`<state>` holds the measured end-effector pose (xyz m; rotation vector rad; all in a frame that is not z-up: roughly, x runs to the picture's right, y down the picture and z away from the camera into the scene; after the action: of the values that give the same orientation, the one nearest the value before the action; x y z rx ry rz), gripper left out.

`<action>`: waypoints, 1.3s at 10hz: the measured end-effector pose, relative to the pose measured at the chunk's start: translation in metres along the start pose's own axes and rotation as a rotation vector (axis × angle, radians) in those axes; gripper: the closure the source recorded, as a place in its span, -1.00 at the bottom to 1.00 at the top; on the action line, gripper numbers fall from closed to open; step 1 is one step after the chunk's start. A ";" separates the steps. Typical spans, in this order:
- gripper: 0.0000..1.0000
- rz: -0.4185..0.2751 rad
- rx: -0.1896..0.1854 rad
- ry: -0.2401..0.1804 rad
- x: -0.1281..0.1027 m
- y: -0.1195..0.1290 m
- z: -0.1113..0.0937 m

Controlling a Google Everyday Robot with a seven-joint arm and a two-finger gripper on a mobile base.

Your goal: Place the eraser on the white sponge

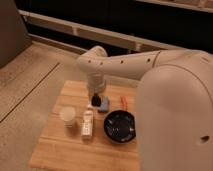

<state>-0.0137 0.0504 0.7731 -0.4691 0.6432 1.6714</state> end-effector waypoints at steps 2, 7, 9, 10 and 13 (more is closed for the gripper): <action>1.00 0.029 0.008 0.023 -0.015 -0.016 0.009; 1.00 -0.004 -0.040 0.102 -0.033 -0.003 0.054; 1.00 -0.028 -0.067 0.133 -0.038 0.008 0.070; 1.00 -0.037 -0.080 0.145 -0.041 0.011 0.076; 1.00 -0.060 -0.093 0.179 -0.045 0.015 0.090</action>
<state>-0.0162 0.0730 0.8725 -0.7037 0.6771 1.6191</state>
